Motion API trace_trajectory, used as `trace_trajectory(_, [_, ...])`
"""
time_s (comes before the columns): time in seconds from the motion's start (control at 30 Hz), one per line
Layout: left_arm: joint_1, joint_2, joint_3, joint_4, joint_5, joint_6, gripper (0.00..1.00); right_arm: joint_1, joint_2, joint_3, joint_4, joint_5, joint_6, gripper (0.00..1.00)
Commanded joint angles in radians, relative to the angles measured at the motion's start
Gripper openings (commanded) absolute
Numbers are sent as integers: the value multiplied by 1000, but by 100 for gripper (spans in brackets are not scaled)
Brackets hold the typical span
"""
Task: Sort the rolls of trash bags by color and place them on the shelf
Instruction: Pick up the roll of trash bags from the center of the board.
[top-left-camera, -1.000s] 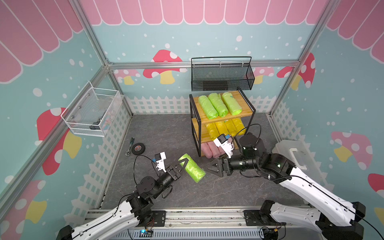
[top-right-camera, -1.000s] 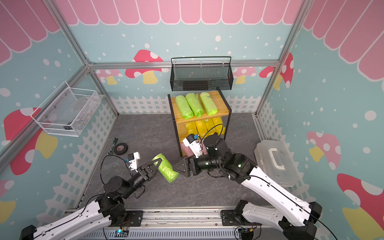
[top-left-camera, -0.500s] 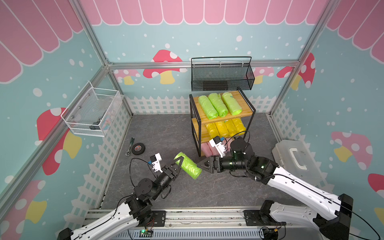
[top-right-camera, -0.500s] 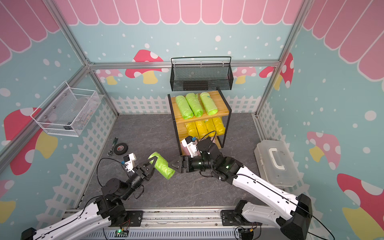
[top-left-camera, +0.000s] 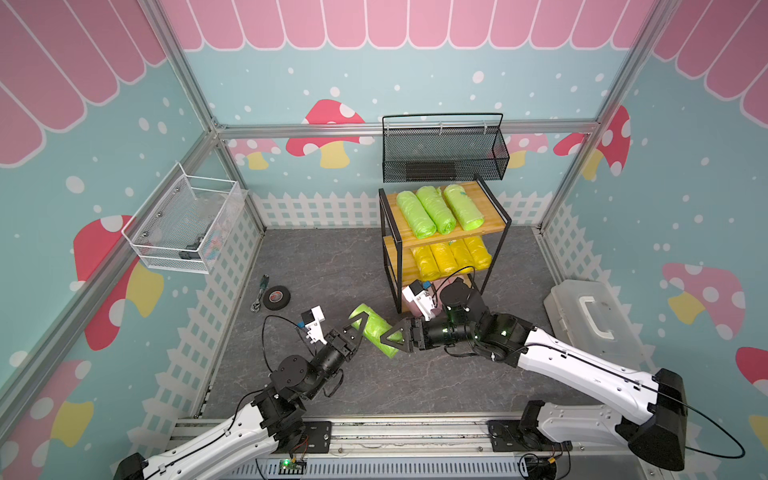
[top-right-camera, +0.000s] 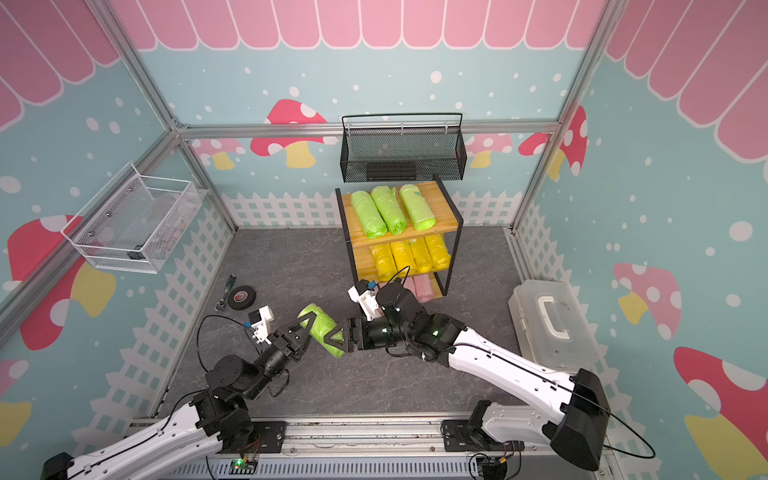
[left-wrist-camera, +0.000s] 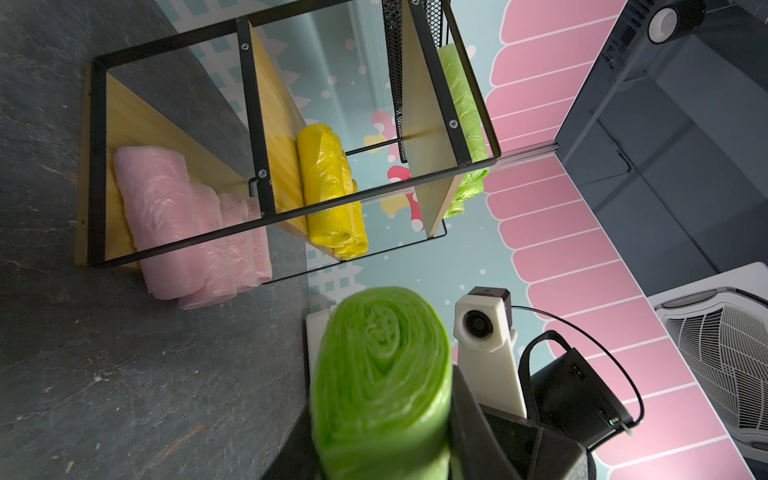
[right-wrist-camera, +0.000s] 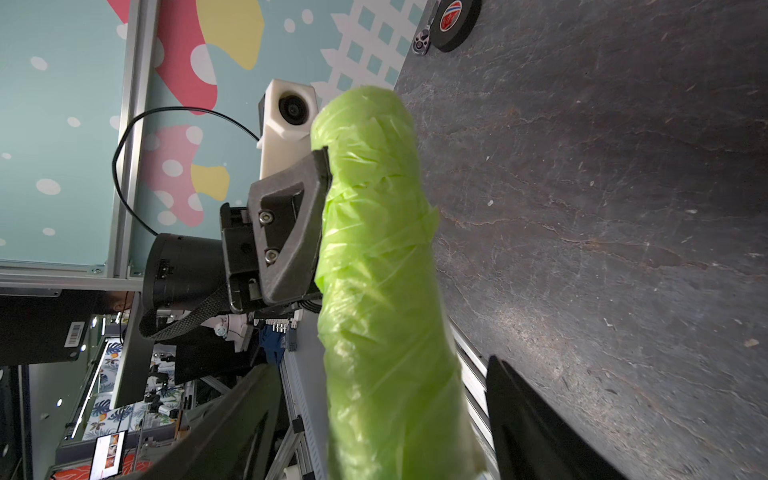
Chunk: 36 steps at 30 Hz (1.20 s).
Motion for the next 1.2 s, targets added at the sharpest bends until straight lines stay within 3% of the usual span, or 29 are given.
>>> trace_trajectory(0.0, [-4, -7, 36, 58, -5, -2, 0, 14, 26, 50, 10, 0, 1, 77])
trace_trajectory(0.17, [-3, -17, 37, 46, -5, 0, 0, 17, 42, 54, 25, -2, 4, 64])
trace_trajectory(0.3, [-4, -25, 33, 40, -14, 0, 0, 17, 51, 55, 40, -17, 9, 46])
trace_trajectory(0.53, [-4, -18, 35, 42, -14, 3, 0, 20, 89, 58, 72, -70, 18, 46])
trace_trajectory(0.6, [-4, -17, 35, 41, -13, 3, 0, 22, 100, 61, 79, -80, 18, 42])
trace_trajectory(0.8, [-4, -21, 36, 32, -7, 4, 2, 28, 110, 64, 97, -102, 20, 12])
trace_trajectory(0.83, [-4, -24, 39, 20, -8, 4, 20, 27, 105, 65, 96, -99, 17, 8])
trace_trajectory(0.9, [-4, -38, 51, -31, -15, 5, 66, 26, 87, 72, 77, -87, 1, 1])
trace_trajectory(1.0, [-4, -90, 84, -157, -42, 36, 99, 22, 57, 119, -19, -57, -56, 0])
trace_trajectory(1.17, [-2, -211, 165, -437, -132, 114, 99, -17, 34, 271, -214, -36, -168, 0])
